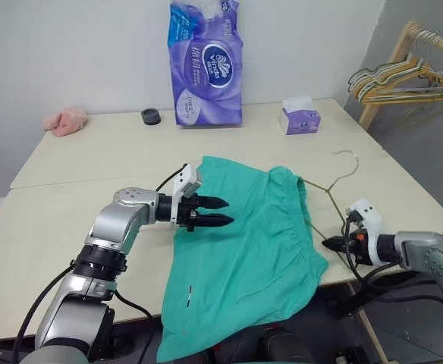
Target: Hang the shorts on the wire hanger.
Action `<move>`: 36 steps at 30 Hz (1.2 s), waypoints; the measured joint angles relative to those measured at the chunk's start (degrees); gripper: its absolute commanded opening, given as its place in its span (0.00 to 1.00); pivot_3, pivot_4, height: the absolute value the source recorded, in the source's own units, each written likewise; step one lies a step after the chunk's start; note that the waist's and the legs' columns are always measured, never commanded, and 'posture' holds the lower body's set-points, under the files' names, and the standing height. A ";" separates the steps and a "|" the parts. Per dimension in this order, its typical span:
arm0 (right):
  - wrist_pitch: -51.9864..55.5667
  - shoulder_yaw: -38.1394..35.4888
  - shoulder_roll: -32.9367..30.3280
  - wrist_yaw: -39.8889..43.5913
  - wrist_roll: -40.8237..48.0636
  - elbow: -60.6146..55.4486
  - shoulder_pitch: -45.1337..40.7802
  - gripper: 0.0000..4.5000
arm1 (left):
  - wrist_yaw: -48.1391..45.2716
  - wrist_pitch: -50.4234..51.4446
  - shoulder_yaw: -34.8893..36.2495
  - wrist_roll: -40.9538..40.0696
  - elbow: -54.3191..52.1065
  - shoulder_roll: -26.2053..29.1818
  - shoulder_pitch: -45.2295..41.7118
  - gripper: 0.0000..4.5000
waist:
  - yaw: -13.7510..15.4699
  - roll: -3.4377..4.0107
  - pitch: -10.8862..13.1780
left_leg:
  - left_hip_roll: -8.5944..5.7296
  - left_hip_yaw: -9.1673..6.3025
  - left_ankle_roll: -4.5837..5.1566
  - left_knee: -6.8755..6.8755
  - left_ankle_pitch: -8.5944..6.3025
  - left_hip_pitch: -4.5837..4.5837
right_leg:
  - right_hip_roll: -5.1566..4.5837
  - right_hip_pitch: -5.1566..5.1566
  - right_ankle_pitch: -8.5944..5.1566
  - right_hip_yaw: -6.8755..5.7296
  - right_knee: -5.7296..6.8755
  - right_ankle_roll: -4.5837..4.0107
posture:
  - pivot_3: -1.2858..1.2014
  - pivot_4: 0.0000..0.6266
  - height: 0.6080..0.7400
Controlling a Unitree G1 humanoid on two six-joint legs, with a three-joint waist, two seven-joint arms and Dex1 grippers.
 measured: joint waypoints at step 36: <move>-16.84 17.77 -10.04 7.39 -17.68 -19.38 -5.60 0.00 | -14.33 -31.31 -7.62 14.74 20.71 -4.11 -16.27 1.00 | -0.26 -0.01 0.00 | -0.08 -0.02 0.03 0.14 -0.03 -0.12 | -0.11 -0.08 0.06 -0.06 0.00 0.05 | 0.43 0.07 1.00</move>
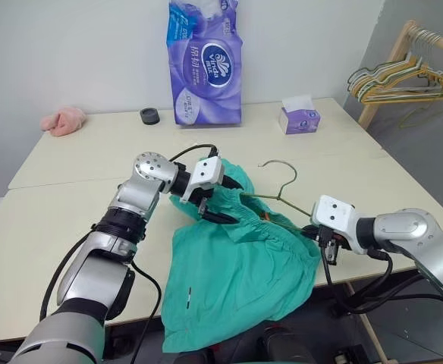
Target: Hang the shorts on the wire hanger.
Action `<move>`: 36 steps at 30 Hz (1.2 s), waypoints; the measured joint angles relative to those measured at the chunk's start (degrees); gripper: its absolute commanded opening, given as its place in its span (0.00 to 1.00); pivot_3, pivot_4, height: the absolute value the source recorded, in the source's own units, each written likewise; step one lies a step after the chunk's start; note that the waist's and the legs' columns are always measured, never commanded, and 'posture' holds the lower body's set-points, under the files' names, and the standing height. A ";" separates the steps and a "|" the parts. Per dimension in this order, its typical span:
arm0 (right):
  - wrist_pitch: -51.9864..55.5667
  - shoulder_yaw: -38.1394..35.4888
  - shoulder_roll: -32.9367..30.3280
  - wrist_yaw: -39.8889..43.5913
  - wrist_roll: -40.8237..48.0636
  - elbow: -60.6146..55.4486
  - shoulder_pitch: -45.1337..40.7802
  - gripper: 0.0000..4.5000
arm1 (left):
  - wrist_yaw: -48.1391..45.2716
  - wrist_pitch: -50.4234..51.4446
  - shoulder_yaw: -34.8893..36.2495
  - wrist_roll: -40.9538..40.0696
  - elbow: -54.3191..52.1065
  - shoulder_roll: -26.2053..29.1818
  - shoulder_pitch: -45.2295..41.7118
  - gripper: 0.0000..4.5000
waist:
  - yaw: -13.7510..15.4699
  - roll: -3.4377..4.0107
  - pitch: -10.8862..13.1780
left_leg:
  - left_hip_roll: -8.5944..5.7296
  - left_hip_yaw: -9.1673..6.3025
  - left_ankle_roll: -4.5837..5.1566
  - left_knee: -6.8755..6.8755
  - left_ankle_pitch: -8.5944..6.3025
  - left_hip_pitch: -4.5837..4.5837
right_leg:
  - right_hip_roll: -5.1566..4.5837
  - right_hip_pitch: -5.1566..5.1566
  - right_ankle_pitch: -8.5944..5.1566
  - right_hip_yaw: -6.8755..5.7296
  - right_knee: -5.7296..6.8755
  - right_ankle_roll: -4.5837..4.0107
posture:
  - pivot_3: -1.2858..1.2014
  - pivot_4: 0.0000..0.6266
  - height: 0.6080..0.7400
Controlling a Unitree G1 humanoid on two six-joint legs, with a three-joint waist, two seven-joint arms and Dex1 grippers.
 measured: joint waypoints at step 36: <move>-16.46 -10.69 -9.07 11.32 -8.82 2.23 7.49 0.78 | -2.02 6.53 -1.01 0.39 -5.56 0.02 4.83 0.00 | 0.18 0.01 -0.01 | 0.00 -0.05 0.01 0.14 -0.01 -0.02 | 0.00 0.06 0.14 -0.06 0.03 -0.24 | 0.43 0.05 1.00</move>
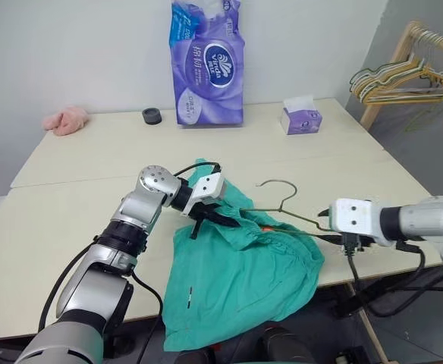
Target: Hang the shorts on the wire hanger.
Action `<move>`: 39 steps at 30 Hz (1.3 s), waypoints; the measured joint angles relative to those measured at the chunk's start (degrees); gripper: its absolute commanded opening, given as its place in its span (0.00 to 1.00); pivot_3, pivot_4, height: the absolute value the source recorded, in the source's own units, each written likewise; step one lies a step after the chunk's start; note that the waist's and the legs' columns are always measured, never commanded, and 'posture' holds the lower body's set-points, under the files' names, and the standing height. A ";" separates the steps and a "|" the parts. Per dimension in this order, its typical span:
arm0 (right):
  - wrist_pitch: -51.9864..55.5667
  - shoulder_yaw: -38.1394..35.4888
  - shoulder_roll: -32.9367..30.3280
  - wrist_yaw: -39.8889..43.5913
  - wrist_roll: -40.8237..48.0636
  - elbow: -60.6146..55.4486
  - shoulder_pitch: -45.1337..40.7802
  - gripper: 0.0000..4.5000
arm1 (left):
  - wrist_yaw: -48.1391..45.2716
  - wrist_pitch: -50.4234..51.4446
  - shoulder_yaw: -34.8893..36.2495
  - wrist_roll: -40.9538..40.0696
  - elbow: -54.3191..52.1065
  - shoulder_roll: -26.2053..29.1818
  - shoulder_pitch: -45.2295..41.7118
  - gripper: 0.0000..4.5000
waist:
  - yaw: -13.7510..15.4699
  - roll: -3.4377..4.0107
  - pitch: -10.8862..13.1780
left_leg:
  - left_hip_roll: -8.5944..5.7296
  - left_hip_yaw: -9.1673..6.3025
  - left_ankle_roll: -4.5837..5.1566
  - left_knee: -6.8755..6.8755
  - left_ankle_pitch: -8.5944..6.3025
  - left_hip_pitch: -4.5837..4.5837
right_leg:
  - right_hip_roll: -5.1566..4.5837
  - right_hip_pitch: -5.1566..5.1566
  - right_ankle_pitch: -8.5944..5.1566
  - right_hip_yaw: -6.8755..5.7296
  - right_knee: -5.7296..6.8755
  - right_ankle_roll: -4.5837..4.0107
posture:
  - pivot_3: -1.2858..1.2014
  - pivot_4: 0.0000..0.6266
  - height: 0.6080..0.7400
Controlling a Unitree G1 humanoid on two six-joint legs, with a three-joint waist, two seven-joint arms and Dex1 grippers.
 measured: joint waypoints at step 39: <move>44.49 -17.50 48.46 -36.60 27.34 -14.20 21.10 0.92 | 2.77 -2.63 0.65 0.79 6.72 1.26 -2.66 0.00 | 0.00 0.03 -0.33 | -0.03 -1.15 -0.21 0.32 -0.13 -0.23 | -0.09 0.19 -0.19 -1.16 0.22 -0.06 | 0.44 0.07 1.00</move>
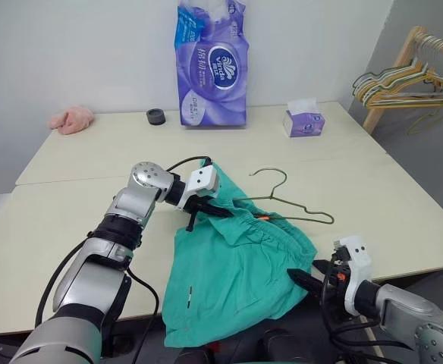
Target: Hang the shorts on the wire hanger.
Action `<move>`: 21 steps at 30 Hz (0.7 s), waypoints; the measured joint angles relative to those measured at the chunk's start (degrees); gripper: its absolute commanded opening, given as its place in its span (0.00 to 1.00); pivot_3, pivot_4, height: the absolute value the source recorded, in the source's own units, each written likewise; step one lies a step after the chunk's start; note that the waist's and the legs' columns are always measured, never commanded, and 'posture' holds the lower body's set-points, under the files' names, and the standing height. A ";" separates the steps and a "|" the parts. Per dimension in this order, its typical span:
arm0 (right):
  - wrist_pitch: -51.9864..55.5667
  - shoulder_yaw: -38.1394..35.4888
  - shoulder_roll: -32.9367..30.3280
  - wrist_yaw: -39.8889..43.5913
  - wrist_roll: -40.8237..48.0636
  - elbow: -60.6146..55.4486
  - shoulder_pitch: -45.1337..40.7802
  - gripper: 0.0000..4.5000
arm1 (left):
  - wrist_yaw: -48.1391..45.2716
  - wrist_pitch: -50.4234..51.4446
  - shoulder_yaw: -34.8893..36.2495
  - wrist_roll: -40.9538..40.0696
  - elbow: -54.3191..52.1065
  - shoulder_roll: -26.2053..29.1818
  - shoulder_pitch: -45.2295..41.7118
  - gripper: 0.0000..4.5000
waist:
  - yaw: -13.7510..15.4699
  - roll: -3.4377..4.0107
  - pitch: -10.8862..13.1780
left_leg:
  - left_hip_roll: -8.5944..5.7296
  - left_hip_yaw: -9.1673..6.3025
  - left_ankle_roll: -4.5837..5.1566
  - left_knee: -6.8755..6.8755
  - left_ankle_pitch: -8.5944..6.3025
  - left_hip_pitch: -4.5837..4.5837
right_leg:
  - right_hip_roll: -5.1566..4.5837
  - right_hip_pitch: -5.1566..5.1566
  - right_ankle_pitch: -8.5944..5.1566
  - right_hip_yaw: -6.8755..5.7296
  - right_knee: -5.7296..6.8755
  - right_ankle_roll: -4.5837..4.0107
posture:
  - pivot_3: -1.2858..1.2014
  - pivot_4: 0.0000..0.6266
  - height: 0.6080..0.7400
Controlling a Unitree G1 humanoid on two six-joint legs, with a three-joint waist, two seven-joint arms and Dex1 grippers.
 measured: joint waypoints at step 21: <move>-11.32 0.18 -16.34 -1.77 -5.89 8.73 -9.20 0.01 | -3.70 13.82 2.55 -6.54 -8.46 4.52 2.53 0.00 | -0.11 0.28 0.18 | 0.00 -0.01 0.01 0.02 0.00 0.00 | 0.06 0.03 -0.14 0.00 -0.01 0.24 | 0.44 0.07 1.00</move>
